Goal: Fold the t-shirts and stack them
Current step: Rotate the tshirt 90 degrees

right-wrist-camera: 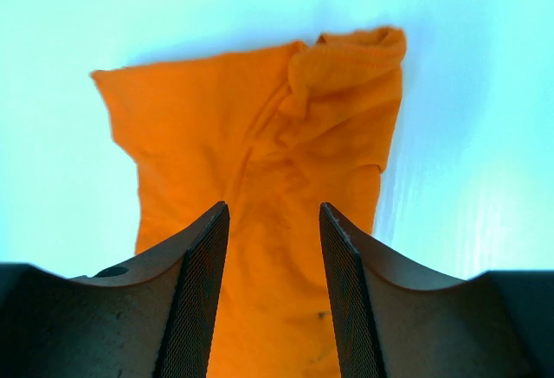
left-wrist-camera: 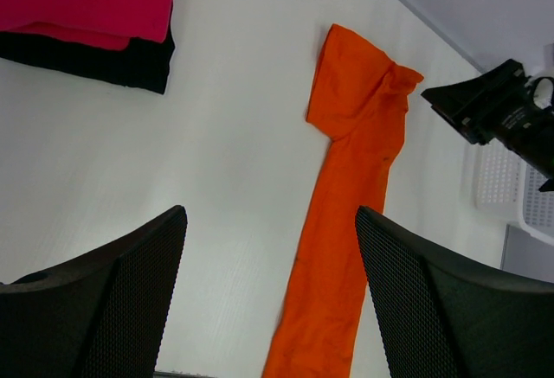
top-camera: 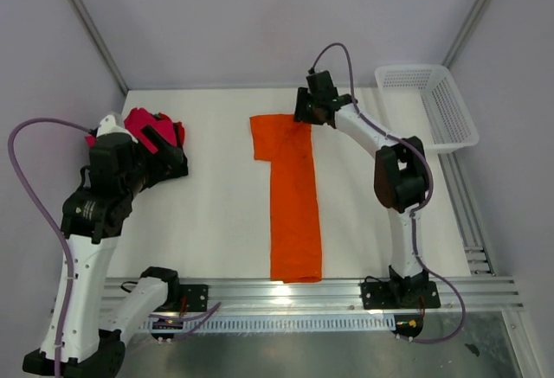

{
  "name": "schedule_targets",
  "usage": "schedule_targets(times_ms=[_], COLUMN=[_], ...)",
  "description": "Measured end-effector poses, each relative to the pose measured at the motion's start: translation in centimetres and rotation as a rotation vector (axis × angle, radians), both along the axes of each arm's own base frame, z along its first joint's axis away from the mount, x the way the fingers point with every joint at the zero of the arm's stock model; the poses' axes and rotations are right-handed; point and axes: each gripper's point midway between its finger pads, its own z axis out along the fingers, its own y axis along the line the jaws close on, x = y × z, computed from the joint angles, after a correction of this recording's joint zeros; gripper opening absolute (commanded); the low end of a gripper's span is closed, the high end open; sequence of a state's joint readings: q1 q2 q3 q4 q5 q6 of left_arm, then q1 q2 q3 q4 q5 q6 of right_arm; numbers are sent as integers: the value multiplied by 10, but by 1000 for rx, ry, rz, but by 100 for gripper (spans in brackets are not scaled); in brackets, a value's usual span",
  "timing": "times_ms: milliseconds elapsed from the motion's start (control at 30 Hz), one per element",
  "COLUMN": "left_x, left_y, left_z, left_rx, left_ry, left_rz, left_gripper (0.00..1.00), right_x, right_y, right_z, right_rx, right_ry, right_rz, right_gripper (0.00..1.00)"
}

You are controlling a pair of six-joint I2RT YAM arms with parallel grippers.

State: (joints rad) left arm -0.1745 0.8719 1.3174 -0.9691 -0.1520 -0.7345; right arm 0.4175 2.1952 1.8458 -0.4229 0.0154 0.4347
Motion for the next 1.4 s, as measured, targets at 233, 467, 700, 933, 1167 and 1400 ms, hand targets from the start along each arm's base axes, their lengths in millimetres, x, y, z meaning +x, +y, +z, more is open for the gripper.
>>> schedule_targets(times_ms=[233,467,700,933,1167,1400], left_x=[-4,-1,5,10,13,15], left_y=[-3,-5,-7,-8,-7,-4], left_z=[-14,-13,-14,-14,-13,-11], left_rx=[-26,-48,-58,-59,-57,-47], left_ry=[20,2,1,-8,-11,-20], left_rz=[-3,5,4,5,9,26], left_gripper=[82,82,82,82,82,82], right_x=[-15,-82,-172,-190,-198,-206], right_y=[-13,-9,13,35,39,49], right_z=[96,65,-32,-38,-69,-73], right_rx=[28,64,-1,16,-12,-24], right_ry=[-170,-44,240,263,343,359], right_rz=[-3,45,143,196,192,209], right_gripper=[51,51,51,51,50,50])
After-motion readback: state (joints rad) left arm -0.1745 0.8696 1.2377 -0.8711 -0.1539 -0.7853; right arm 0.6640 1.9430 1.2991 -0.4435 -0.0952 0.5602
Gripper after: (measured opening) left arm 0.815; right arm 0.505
